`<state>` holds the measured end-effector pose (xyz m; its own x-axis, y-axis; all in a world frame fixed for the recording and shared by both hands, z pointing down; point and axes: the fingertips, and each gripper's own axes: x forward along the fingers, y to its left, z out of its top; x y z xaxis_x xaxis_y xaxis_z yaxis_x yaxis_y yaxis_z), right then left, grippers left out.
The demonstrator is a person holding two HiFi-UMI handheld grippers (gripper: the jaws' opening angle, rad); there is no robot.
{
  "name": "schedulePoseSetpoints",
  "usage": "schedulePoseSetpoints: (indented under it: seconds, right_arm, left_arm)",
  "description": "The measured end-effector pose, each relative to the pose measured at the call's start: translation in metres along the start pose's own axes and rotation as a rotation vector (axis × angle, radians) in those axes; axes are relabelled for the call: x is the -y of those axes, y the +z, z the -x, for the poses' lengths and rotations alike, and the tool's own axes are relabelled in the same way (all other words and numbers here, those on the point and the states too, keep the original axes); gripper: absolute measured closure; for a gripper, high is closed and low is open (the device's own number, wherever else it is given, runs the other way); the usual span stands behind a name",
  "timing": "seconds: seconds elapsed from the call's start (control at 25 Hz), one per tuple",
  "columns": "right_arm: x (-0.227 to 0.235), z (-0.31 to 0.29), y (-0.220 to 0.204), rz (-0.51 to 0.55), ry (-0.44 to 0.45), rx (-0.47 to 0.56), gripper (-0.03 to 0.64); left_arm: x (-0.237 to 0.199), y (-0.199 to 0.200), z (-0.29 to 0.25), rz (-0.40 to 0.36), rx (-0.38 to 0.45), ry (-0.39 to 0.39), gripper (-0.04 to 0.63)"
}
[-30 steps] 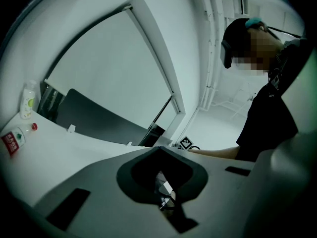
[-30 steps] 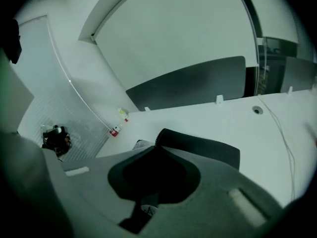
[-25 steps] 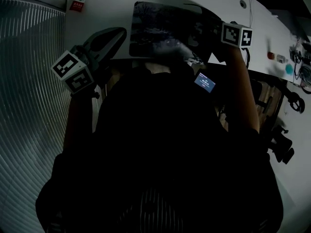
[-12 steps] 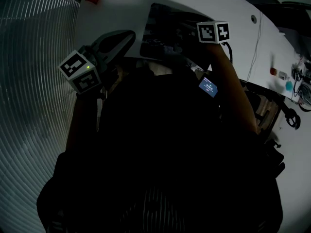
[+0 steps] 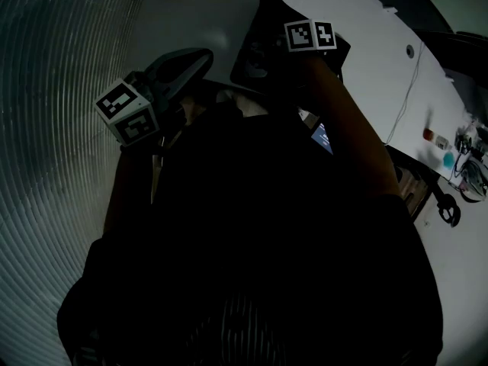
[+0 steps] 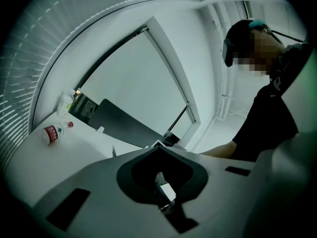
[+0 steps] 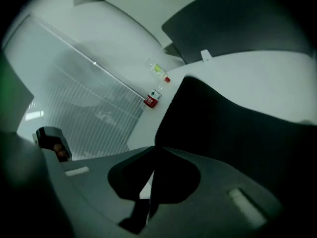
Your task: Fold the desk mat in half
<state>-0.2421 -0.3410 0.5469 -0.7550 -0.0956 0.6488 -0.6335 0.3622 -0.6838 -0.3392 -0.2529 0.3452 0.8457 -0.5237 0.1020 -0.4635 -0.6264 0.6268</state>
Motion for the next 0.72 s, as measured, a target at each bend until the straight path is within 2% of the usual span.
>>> schedulePoseSetpoints:
  seconds: [0.12, 0.24, 0.36, 0.44, 0.52, 0.6, 0.72]
  right_arm:
    - [0.005, -0.010, -0.002, -0.121, 0.050, 0.029, 0.603]
    - [0.001, -0.007, 0.002, -0.160, 0.089, 0.081, 0.583]
    - [-0.018, 0.023, 0.011, -0.196, 0.178, 0.182, 0.580]
    - [-0.034, 0.056, 0.013, -0.152, 0.219, 0.211, 0.580]
    - [-0.047, 0.099, 0.013, -0.050, 0.224, 0.233, 0.580]
    - [-0.053, 0.146, 0.013, 0.049, 0.205, 0.271, 0.580]
    - [-0.046, 0.203, 0.012, 0.162, 0.130, 0.338, 0.581]
  left_arm:
    - [-0.001, -0.005, 0.001, 0.011, -0.010, 0.004, 0.588]
    - [-0.003, -0.008, 0.000, 0.010, -0.025, 0.001, 0.588]
    - [0.003, -0.005, -0.003, 0.004, -0.037, -0.018, 0.588]
    - [0.010, -0.002, -0.007, -0.010, -0.056, -0.037, 0.588]
    - [0.019, 0.001, -0.013, -0.031, -0.078, -0.062, 0.588]
    - [0.028, 0.005, -0.025, -0.051, -0.098, -0.091, 0.588]
    - [0.031, 0.005, -0.057, -0.086, -0.127, -0.148, 0.588]
